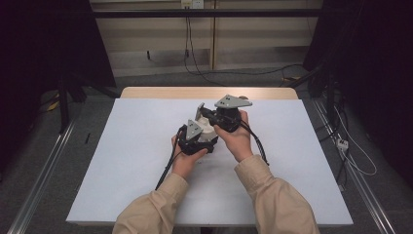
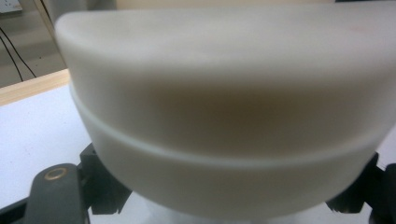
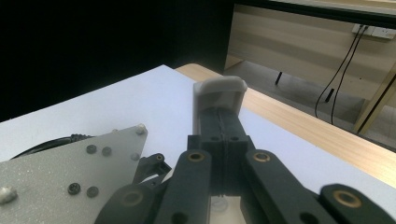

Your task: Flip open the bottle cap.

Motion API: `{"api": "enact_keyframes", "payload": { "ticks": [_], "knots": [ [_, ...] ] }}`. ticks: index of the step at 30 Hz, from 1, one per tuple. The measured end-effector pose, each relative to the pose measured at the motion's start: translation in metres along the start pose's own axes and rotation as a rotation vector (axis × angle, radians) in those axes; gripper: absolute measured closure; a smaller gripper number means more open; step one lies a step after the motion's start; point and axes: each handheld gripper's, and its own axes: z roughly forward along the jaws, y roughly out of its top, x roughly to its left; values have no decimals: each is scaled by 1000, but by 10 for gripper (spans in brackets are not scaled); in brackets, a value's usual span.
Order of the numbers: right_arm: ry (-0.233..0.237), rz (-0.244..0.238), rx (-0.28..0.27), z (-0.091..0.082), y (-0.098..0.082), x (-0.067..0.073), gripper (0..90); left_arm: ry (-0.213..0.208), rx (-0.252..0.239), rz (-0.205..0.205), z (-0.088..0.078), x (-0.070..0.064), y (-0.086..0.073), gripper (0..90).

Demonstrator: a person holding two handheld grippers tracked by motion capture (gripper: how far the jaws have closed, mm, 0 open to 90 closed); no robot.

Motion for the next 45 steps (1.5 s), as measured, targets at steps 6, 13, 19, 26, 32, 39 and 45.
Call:
{"api": "enact_keyframes", "payload": {
  "ticks": [6, 13, 19, 26, 32, 39, 45],
  "knots": [
    [-1, 1, -2, 1, 1, 0, 900, -2, 3, 1, 0, 0, 0, 186],
    [1, 0, 0, 3, 2, 0, 900, -4, 1, 8, 0, 0, 0, 186],
    [1, 0, 1, 4, 3, 0, 900, 0, 1, 1, 0, 0, 0, 186],
    [3, -6, 3, 6, 4, 0, 900, 0, 1, 0, 0, 0, 0, 186],
    [6, -3, 3, 8, 5, 0, 900, 3, 2, 12, 0, 0, 0, 186],
    [8, 0, 3, 11, 6, 0, 900, -1, 6, 15, 0, 1, 0, 186],
    [8, 3, 3, 13, 7, 0, 900, -2, 6, 13, 0, 1, 0, 186]
  ]
}}
